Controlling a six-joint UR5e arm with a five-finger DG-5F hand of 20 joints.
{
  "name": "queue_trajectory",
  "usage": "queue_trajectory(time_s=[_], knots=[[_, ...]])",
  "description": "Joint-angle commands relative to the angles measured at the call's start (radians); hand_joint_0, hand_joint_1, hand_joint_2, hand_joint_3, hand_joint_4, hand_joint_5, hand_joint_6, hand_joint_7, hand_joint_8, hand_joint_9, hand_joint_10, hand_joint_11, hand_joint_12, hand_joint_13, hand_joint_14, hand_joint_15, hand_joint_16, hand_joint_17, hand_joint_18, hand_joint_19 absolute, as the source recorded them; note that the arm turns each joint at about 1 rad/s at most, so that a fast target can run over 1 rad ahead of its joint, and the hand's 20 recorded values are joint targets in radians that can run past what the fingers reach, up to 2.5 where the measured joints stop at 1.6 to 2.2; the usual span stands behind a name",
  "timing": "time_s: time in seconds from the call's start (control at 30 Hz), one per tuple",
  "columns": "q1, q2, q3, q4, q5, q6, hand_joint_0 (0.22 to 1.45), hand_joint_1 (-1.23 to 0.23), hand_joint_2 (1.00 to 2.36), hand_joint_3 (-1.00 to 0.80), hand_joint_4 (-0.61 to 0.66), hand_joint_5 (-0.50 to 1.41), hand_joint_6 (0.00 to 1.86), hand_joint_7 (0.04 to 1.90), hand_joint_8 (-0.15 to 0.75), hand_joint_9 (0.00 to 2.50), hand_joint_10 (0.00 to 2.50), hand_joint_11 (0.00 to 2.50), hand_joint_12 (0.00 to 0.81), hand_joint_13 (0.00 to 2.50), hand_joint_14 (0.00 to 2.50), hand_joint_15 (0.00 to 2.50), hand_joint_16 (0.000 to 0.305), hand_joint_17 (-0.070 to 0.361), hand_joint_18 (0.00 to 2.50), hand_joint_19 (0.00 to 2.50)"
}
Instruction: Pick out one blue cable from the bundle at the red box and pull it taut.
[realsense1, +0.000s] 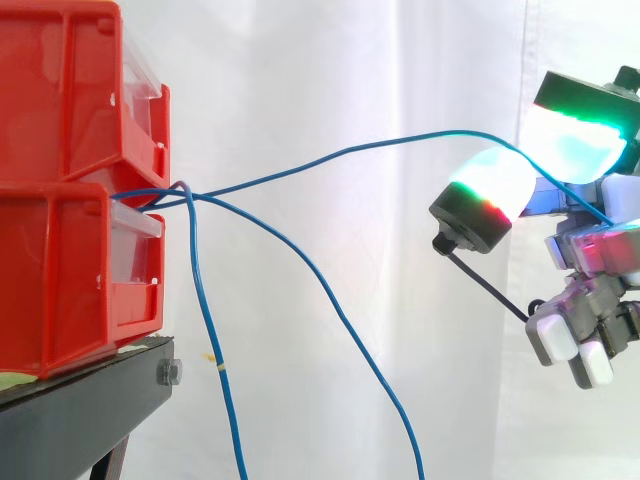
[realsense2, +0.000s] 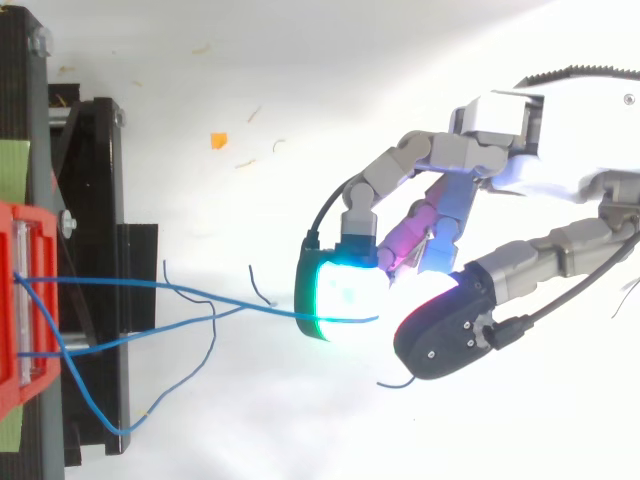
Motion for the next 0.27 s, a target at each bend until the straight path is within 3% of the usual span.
queue_trajectory(time_s=[0.0, 0.23], knots=[[0.0, 0.0, 0.0, 0.0, 0.0, 0.0, 0.6, -0.77, 1.02, -0.2, -0.14, 0.0, 0.85, 0.86, 0.213, 1.4, 0.02, 0.48, 0.342, 0.9, 0.01, 0.31, 0.044, 0.1, 0.85, 0.47], [0.0, 0.001, 0.0, 0.001, 0.0, 0.0, 0.6, -0.78, 1.02, -0.2, -0.14, 0.0, 0.85, 0.86, 0.212, 1.4, 0.02, 0.47, 0.343, 0.9, 0.01, 0.31, 0.044, 0.1, 0.85, 0.48]])
